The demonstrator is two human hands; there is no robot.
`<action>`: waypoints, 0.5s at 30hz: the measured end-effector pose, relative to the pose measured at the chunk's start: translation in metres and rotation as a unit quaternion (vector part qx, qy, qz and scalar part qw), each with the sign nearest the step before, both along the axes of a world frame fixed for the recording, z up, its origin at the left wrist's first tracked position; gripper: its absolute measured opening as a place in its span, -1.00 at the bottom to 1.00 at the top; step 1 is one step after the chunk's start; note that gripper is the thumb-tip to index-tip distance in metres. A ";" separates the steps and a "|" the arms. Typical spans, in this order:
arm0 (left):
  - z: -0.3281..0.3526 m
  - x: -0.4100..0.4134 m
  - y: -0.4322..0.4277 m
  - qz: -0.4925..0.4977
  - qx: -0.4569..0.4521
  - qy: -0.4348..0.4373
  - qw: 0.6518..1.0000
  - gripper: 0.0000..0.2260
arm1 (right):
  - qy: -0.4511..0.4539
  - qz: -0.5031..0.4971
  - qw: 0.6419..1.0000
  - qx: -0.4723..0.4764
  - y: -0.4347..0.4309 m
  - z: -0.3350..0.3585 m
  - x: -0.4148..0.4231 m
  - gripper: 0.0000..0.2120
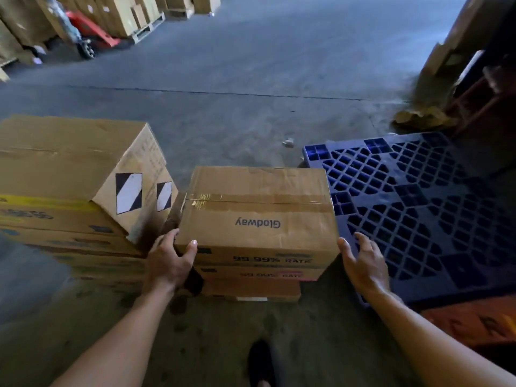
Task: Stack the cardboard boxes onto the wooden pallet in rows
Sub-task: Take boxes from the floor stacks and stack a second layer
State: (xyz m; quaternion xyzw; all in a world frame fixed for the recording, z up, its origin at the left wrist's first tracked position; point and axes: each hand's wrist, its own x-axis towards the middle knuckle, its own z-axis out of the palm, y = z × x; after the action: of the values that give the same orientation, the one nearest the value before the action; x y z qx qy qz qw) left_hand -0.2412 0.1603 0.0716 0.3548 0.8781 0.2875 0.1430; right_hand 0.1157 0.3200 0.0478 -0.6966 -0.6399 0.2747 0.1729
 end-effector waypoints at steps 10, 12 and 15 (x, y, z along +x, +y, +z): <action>-0.080 -0.079 0.078 0.031 -0.104 -0.125 0.986 -0.19 | 0.039 -0.057 0.991 -0.112 0.057 -0.065 -0.051 -0.24; -0.083 -0.080 0.083 0.041 -0.084 -0.161 0.983 -0.23 | 0.054 -0.081 0.989 -0.112 0.061 -0.065 -0.056 -0.20; -0.085 -0.077 0.087 0.074 -0.056 -0.228 0.969 -0.23 | 0.066 -0.097 0.986 -0.116 0.065 -0.065 -0.058 -0.16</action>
State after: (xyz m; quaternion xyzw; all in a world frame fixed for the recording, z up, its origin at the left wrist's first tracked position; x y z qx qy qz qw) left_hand -0.3179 0.2472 -0.0131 0.2051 0.8607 0.3212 0.3376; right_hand 0.0578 0.3846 -0.0176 -0.7507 -0.5203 0.3750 0.1584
